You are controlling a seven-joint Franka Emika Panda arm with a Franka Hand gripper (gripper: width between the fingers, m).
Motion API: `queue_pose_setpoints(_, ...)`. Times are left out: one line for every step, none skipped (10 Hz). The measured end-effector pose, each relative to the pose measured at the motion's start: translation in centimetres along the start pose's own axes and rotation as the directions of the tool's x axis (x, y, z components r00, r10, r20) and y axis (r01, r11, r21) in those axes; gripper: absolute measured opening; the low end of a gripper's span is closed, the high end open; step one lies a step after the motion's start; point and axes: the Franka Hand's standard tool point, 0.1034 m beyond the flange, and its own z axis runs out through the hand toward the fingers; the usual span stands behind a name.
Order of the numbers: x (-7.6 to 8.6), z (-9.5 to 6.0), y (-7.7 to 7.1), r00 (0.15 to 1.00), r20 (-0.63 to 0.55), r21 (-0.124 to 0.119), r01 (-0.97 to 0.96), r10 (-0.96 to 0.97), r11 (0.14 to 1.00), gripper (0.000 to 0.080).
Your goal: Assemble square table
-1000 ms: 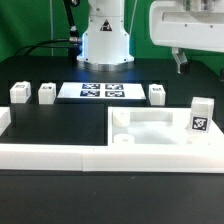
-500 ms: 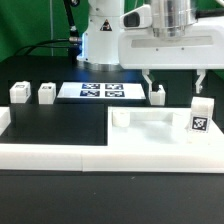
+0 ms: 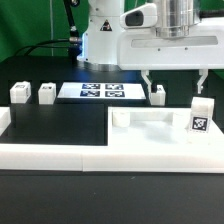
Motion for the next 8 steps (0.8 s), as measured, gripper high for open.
queue_pose_setpoints(-0.5,0.2,0.0,1.0,0.018,-0.014,-0.002,0.002,1.0,0.0649)
queue_pose_setpoints(-2.8,1.0,-0.4,0.995,0.101,-0.088,0.03,-0.021,0.996,0.0649)
queue_pose_setpoints(-4.0,1.0,-0.6,0.977,0.14,-0.127,0.182,-0.164,0.975,0.0649)
queue_pose_setpoints(-4.6,0.9,-0.4,0.94,0.157,-0.144,0.325,-0.302,0.935,0.0649)
queue_pose_setpoints(-5.3,1.0,0.1,0.875,0.181,-0.149,0.476,-0.45,0.866,0.0649)
queue_pose_setpoints(-5.3,1.0,0.3,0.855,0.189,-0.145,0.51,-0.482,0.848,0.0649)
queue_pose_setpoints(-5.3,1.1,0.4,0.845,0.192,-0.141,0.526,-0.498,0.839,0.0649)
queue_pose_setpoints(-5.3,1.1,0.4,0.848,0.192,-0.142,0.521,-0.493,0.841,0.0649)
